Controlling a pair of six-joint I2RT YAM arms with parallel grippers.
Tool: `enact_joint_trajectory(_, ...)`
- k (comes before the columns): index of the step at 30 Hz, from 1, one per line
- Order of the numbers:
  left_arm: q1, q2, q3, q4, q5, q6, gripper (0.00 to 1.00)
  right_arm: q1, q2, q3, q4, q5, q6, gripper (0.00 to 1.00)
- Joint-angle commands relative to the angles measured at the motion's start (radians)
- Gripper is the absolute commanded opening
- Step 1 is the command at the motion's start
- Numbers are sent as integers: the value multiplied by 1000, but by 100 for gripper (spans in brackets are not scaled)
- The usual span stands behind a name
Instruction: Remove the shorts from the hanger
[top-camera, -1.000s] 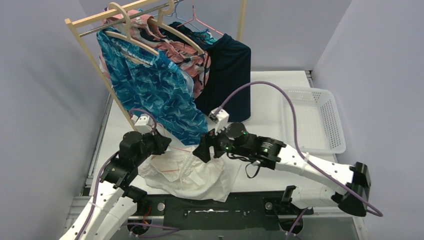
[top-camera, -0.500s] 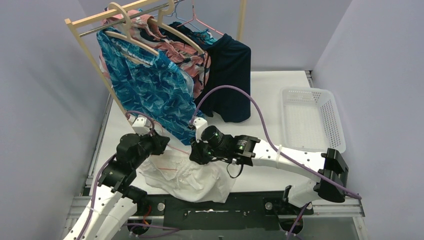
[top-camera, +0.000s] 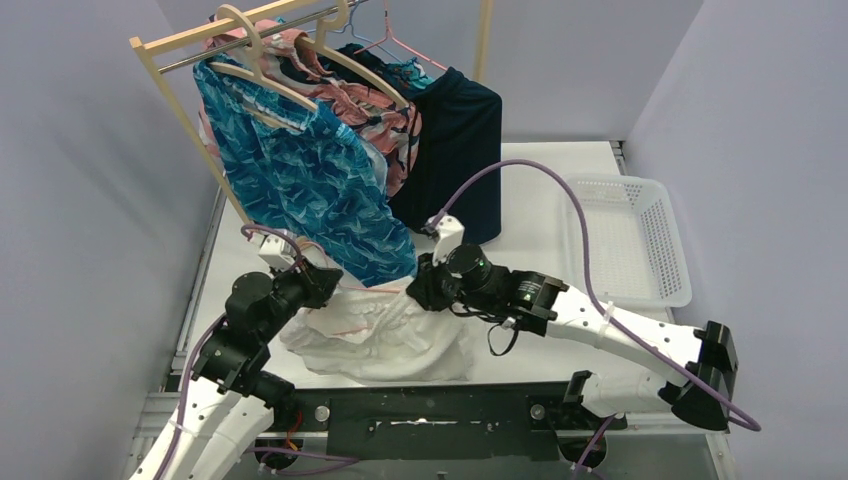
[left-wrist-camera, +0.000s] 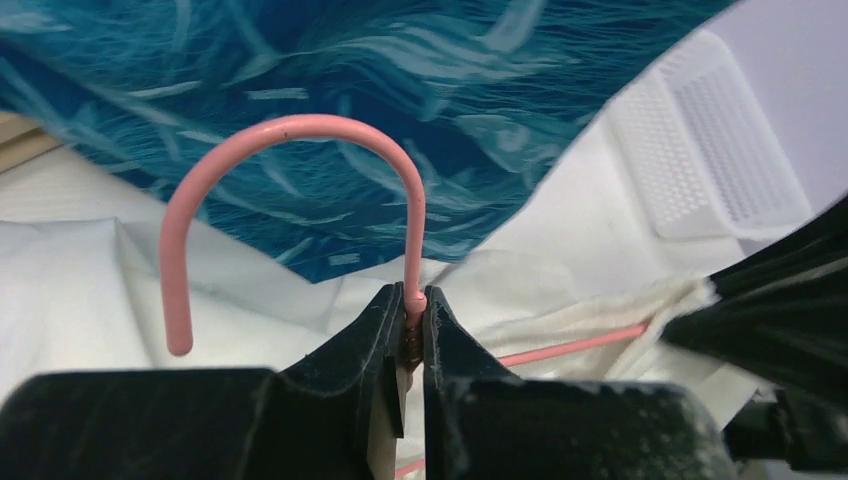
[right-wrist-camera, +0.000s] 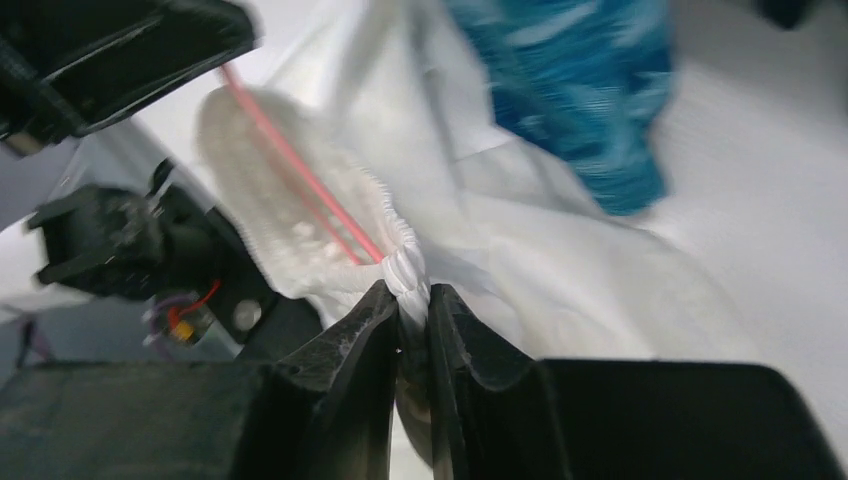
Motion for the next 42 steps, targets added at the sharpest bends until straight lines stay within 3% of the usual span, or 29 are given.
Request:
enact_joint_trajectory(1,29,-10,24,-72,-149,53,0,-96,-96,-17,-69,285,2,0)
enact_joint_trajectory(6,29,-10,26,-74,-156,50,0,-174,-95,23,-119,192,-23,0)
enact_joint_trajectory(14,30,-22,23,-71,-173,44,0,-208,-91,-28,-205,189,-74,1)
enact_joint_trajectory(18,41,-30,19,-65,-179,37,0,-208,-70,-115,-162,94,-60,2)
enact_joint_trajectory(27,84,-35,11,-50,-173,30,0,-208,9,-197,-61,57,5,6)
enact_joint_trajectory(34,87,-12,4,-29,-117,38,0,-192,-25,-154,33,78,1,15)
enact_joint_trajectory(37,88,-2,4,-25,-108,39,0,-146,-106,-166,77,127,-42,38)
enact_joint_trajectory(42,102,2,2,-19,-93,41,0,-148,-170,-180,37,114,-79,50)
